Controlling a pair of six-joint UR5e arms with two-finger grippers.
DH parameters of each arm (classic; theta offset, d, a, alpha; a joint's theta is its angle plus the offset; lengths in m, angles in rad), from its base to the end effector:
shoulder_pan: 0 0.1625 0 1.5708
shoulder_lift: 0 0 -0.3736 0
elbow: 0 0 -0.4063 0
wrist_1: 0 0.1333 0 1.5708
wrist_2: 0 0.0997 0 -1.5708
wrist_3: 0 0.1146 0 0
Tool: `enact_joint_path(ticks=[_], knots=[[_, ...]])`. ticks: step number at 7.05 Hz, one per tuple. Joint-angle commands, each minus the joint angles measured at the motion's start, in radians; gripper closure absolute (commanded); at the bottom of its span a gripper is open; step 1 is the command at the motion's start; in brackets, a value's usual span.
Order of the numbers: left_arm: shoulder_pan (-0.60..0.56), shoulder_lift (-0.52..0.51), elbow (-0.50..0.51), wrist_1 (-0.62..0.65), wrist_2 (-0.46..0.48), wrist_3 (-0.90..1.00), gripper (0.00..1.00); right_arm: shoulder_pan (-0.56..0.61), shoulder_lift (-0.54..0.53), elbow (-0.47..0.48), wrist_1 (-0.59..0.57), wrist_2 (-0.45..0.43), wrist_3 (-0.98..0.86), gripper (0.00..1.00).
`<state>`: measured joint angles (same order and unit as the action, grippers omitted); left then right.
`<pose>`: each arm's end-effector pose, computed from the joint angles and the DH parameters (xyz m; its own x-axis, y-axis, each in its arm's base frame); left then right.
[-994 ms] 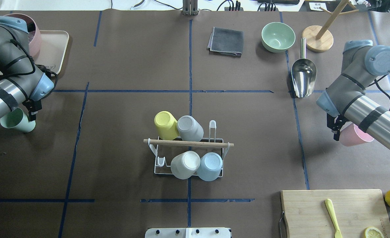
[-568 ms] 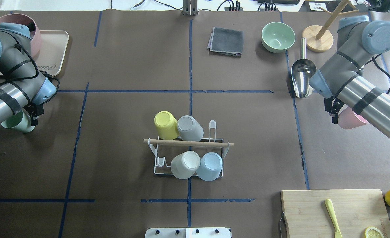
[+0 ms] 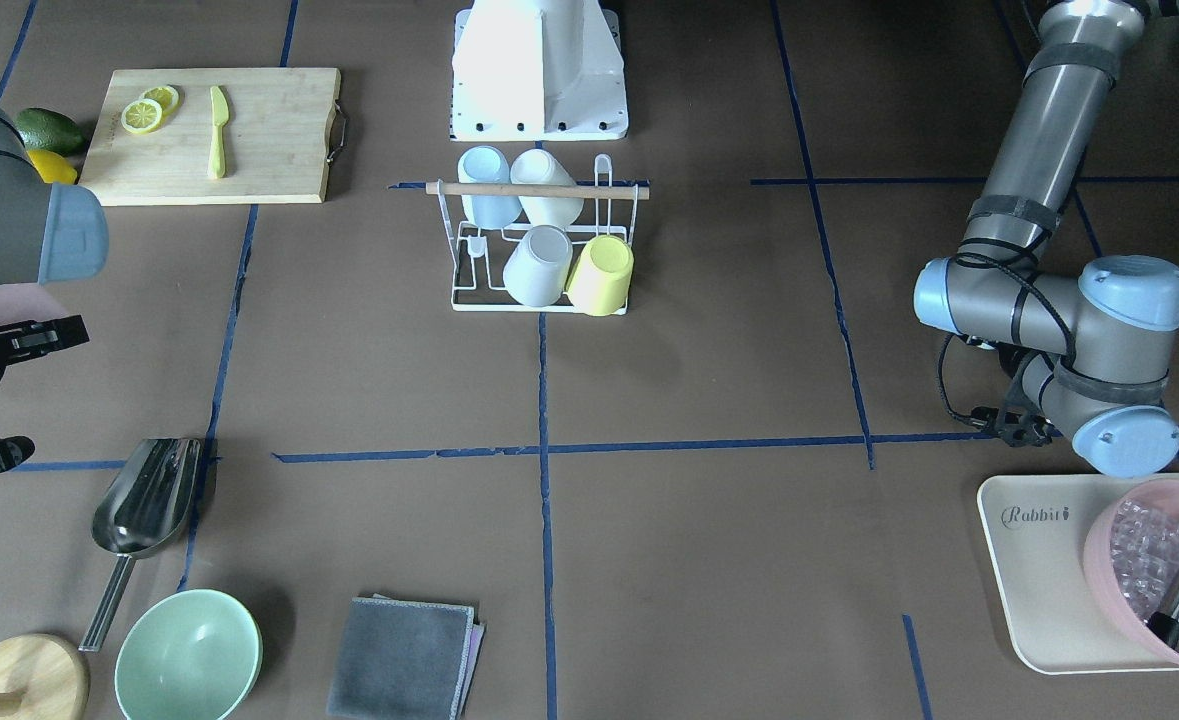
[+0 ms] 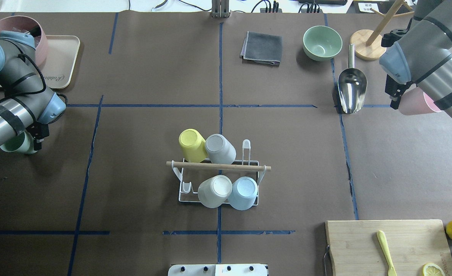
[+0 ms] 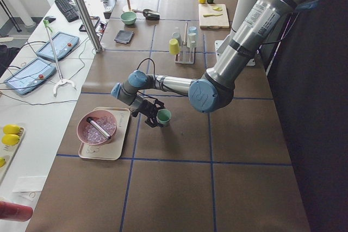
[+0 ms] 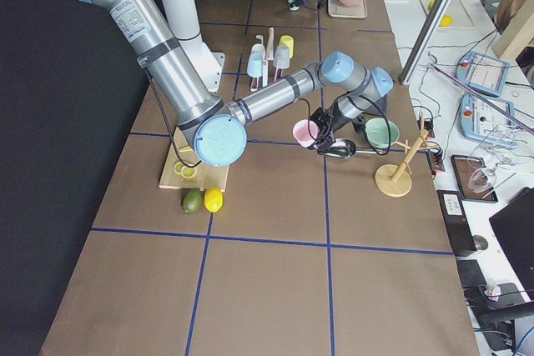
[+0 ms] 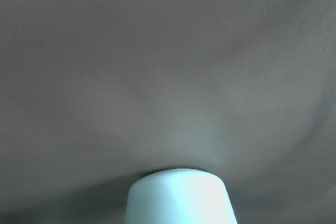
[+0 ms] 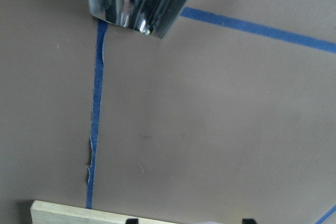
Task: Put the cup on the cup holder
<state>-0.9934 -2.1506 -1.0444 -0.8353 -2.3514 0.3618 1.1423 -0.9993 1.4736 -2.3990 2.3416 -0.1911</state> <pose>0.3033 -0.5620 0.5794 0.6333 0.2453 -0.7340 -0.6927 0.6026 -0.3963 -0.2125 -0.5939 0.4028 0.6651 -0.2391 0.7075 0.5257 0.8228 -0.2161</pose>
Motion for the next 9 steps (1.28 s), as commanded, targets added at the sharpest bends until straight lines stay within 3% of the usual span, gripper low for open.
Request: enact_joint_path(ticks=[1, 2, 3, 5, 7, 9], knots=[[0.002, 0.001, -0.003, -0.001, 0.0, 0.0, 0.45, 0.028, -0.024, 0.095, 0.06, -0.021, 0.01, 0.95], [0.002, 0.0, -0.005, 0.001, -0.002, 0.0, 0.8, 0.007, -0.028, 0.093, 0.114, -0.022, 0.021, 0.96], [0.001, 0.0, -0.011, 0.013, -0.003, 0.0, 0.92, 0.004, -0.027, 0.105, 0.126, -0.033, 0.024, 0.96], [-0.02, 0.001, -0.096, 0.08, -0.003, -0.001, 0.95, -0.024, 0.013, 0.128, 0.129, -0.05, 0.062, 0.9], [-0.054, 0.001, -0.23, 0.122, 0.006, -0.01, 0.95, -0.042, 0.031, 0.14, 0.271, -0.047, 0.081, 0.88], [-0.125, 0.006, -0.298, 0.044, 0.001, -0.014, 0.95, -0.05, 0.031, 0.148, 0.447, -0.039, 0.081, 0.94]])
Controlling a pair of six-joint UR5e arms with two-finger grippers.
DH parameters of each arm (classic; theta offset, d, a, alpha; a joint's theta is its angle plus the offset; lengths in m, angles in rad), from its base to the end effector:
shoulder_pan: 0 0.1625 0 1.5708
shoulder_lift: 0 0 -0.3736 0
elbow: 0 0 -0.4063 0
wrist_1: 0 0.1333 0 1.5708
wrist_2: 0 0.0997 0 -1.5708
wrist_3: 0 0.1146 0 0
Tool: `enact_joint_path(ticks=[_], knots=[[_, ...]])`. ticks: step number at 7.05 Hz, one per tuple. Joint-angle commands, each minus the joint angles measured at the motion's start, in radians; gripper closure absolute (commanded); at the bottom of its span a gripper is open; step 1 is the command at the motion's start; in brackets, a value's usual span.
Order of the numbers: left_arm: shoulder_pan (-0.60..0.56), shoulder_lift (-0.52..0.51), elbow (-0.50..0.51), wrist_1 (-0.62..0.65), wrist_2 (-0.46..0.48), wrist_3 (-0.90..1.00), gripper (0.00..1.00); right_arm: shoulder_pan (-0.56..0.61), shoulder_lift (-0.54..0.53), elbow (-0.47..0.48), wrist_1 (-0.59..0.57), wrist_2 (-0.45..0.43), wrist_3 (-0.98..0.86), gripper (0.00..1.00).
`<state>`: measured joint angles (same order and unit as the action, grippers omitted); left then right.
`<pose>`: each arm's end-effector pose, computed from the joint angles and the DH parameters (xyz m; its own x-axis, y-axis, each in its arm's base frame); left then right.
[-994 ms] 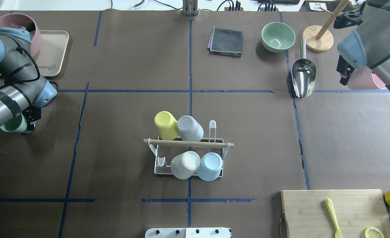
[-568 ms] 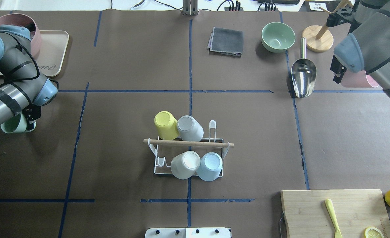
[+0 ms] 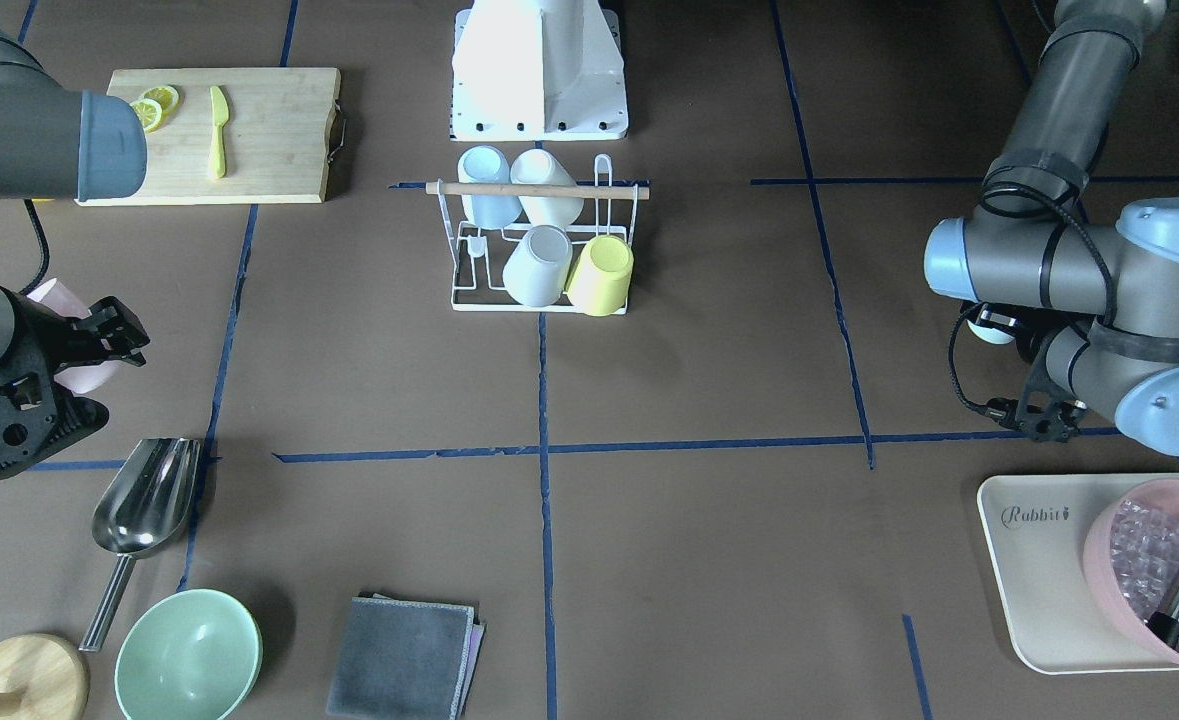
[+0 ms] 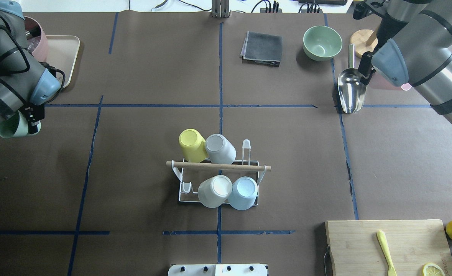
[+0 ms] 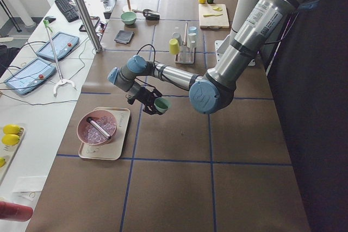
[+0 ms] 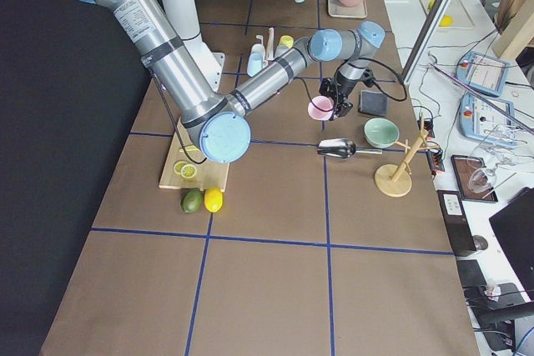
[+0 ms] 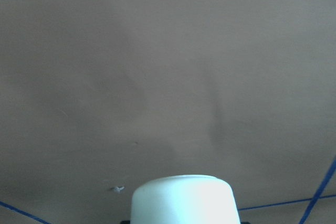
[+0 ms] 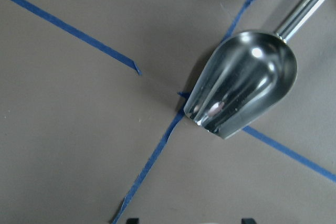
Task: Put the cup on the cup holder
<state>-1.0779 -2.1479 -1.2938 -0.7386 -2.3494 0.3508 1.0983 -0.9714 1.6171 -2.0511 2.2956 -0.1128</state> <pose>0.2546 -0.5857 0.4764 0.6072 0.2825 -0.7427 -0.6564 0.7050 -0.2685 -0.2437 -0.6029 0.2947 0.5625 -0.5340 0.6312 0.5155 0.8234 0.2372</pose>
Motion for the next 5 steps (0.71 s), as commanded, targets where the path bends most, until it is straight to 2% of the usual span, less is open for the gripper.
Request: enact_joint_path(ticks=[1, 3, 5], knots=[[-0.045, 0.005, -0.067, -0.164, 0.001, -0.004, 0.94, -0.012, -0.012, 0.007, 0.18, 0.025, 0.007, 0.95], [-0.05, 0.026, -0.099, -0.475, 0.001, -0.004, 0.95, -0.017, -0.024, 0.004, 0.335, 0.027, 0.005, 0.99], [-0.05, 0.048, -0.123, -0.74, 0.004, -0.03, 0.95, -0.017, -0.027, 0.001, 0.573, 0.028, 0.028, 1.0]])
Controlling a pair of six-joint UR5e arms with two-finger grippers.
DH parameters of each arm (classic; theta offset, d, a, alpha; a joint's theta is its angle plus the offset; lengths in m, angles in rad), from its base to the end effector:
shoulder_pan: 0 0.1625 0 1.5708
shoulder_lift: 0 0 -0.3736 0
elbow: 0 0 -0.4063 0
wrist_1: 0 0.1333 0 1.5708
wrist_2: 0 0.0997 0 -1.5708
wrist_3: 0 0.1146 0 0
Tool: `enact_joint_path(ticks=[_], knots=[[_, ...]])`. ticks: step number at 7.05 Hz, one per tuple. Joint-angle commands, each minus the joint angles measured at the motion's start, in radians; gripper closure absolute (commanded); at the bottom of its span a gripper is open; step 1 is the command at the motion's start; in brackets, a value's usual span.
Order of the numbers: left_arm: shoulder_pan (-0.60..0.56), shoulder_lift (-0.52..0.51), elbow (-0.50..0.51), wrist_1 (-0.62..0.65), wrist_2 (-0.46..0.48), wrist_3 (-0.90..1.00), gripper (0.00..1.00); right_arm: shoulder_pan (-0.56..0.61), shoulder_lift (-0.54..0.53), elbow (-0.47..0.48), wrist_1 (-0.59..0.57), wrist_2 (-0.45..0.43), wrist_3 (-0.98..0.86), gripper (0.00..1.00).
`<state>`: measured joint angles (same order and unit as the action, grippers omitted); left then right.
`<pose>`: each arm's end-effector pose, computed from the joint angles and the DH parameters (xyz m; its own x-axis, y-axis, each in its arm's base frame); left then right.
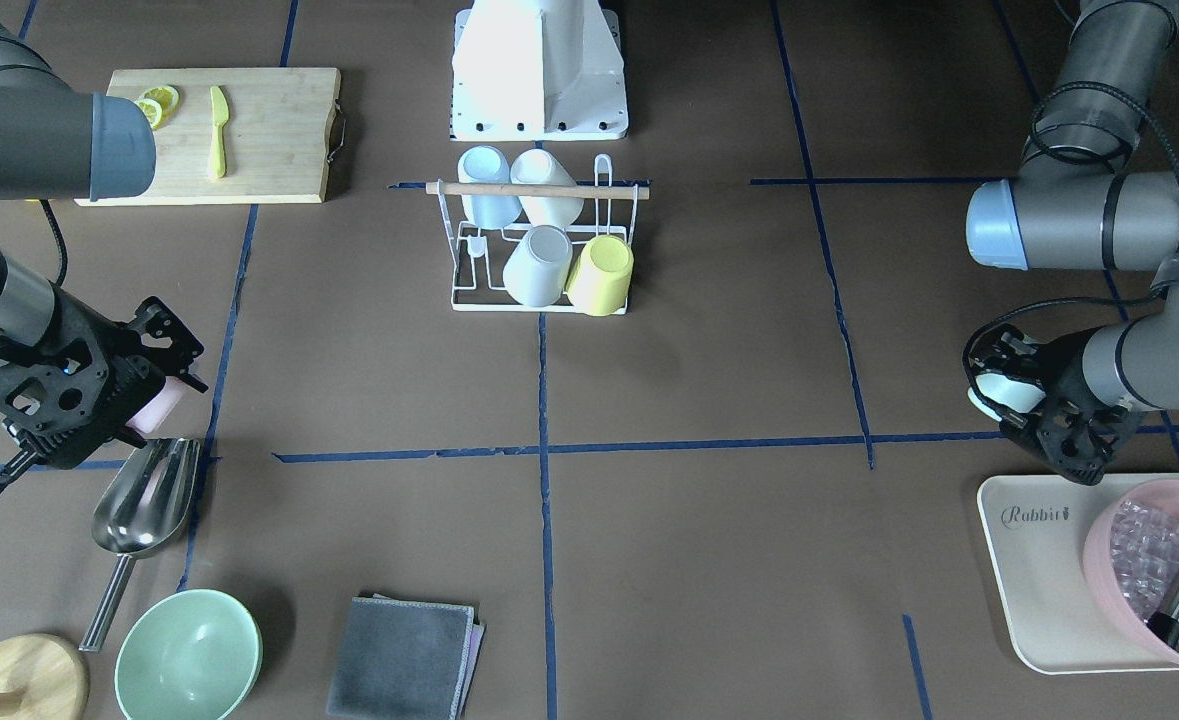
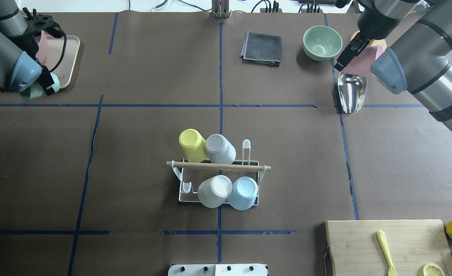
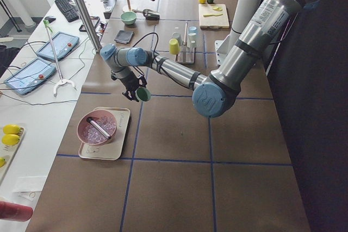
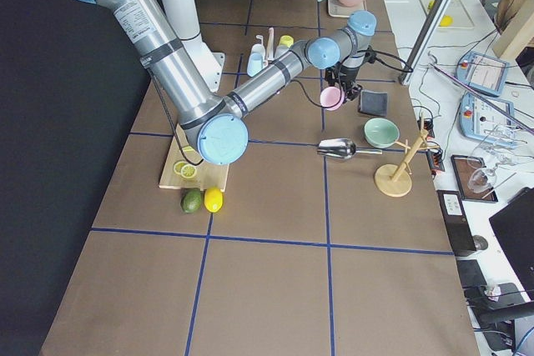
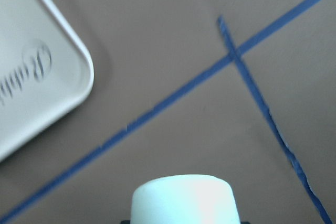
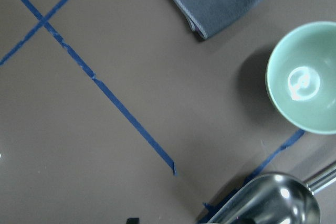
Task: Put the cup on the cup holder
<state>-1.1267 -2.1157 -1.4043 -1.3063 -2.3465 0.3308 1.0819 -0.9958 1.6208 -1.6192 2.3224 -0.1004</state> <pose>0.2441 -0.6364 0.4018 0.4387 0.6495 -0.6210 -0.6020 0.7255 0.3335 -0.2623 -0.6102 0.2541 0.4283 -0.7426 0.5149 0.4389 0.6691 0.5998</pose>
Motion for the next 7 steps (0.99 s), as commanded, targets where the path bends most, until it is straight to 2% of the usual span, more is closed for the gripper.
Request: enact_joint_path(ticks=[1, 3, 4, 5, 7], knots=[[-0.008, 0.019, -0.056, -0.311, 0.001, -0.053, 0.95, 0.0, 0.0, -0.001, 0.25, 0.009, 0.081, 1.0], [0.005, 0.06, -0.122, -0.648, 0.015, -0.224, 0.95, -0.046, 0.003, 0.014, 0.532, 0.032, 0.323, 1.0], [0.007, 0.089, -0.124, -0.835, 0.101, -0.301, 0.95, -0.051, 0.003, 0.016, 0.641, 0.032, 0.376, 1.0], [0.022, 0.13, -0.139, -0.987, 0.14, -0.403, 0.95, -0.06, 0.003, 0.019, 0.751, 0.032, 0.456, 1.0], [0.092, 0.261, -0.266, -1.253, 0.267, -0.656, 0.95, -0.111, 0.006, 0.022, 1.073, 0.0, 0.737, 1.0]])
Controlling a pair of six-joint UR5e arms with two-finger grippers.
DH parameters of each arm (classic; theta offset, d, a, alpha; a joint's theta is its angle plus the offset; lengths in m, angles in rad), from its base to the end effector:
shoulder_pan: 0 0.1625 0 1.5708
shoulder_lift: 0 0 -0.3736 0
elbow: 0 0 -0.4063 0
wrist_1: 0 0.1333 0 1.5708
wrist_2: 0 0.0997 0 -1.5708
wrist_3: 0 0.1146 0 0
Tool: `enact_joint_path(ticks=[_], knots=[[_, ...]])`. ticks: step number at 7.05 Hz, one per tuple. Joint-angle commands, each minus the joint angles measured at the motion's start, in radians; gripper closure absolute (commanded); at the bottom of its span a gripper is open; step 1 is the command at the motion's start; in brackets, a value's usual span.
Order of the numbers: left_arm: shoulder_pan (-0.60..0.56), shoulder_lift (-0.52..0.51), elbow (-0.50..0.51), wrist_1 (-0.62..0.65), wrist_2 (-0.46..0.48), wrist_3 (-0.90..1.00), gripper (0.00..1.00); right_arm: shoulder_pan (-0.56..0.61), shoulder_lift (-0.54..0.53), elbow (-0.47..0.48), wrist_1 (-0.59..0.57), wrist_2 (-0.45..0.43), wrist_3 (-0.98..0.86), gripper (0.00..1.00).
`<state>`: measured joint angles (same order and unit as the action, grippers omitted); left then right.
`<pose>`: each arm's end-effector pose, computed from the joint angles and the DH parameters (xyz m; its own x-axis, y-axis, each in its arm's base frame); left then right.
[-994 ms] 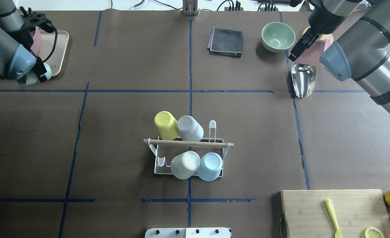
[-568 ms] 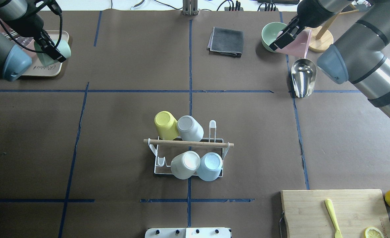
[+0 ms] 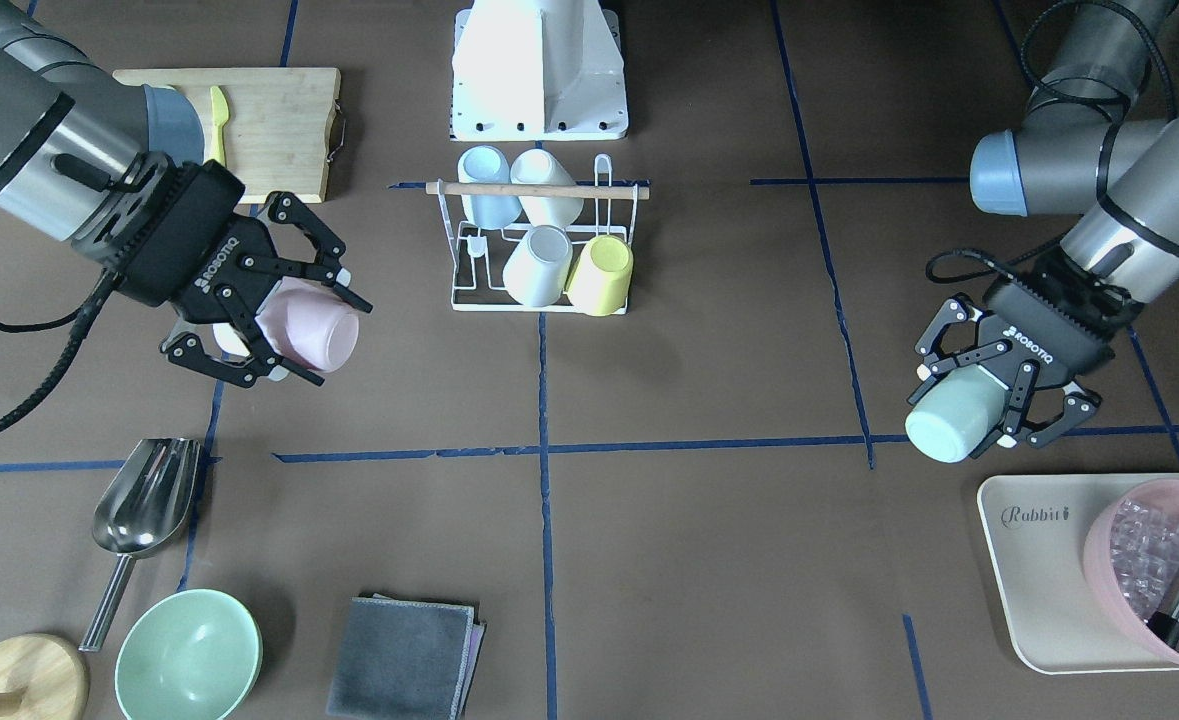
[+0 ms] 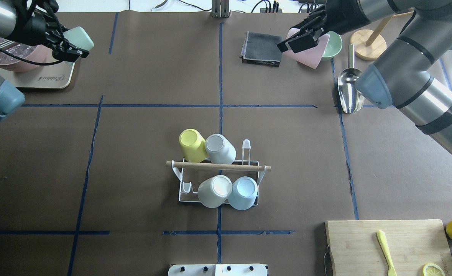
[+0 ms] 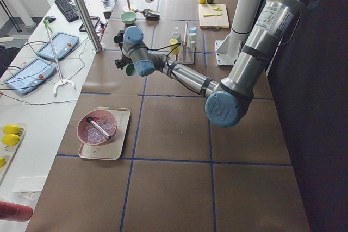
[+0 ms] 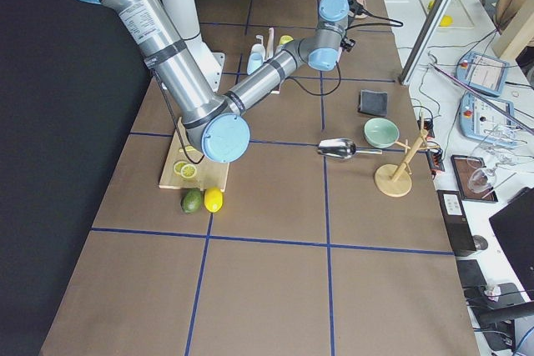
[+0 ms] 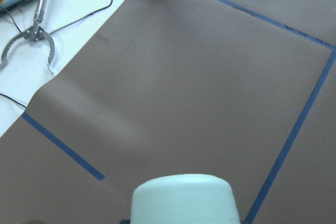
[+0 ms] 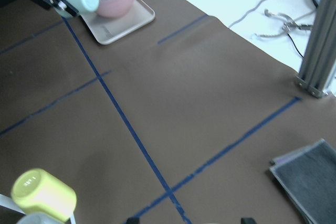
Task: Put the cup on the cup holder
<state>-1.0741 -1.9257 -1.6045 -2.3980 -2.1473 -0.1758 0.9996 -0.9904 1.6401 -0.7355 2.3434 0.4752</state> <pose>0.2382 -0.5881 0.2988 0.5149 0.7823 -0.3505 -0.0768 0.4493 0.8901 -0.2896 -0.5493 0.1368 0.2226 -0.8315 0.5090 -0.0624 0.5089 0.8586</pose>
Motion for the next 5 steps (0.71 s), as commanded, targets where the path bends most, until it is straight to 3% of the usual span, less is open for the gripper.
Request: enact_joint_path(ticks=[1, 3, 4, 5], knots=[[0.068, 0.112, -0.08, -0.3, 0.087, -0.227, 0.95, -0.06, -0.001, 0.001, 0.331, -0.057, 0.266, 1.0], [0.095, 0.163, -0.078, -0.551, 0.105, -0.316, 0.95, -0.151, -0.031, 0.0, 0.559, -0.294, 0.275, 1.0], [0.146, 0.168, -0.083, -0.646, 0.147, -0.368, 0.95, -0.25, -0.06, 0.0, 0.687, -0.484, 0.275, 1.0], [0.246, 0.156, -0.084, -0.712, 0.232, -0.388, 0.94, -0.335, -0.094, -0.003, 0.791, -0.618, 0.273, 1.0]])
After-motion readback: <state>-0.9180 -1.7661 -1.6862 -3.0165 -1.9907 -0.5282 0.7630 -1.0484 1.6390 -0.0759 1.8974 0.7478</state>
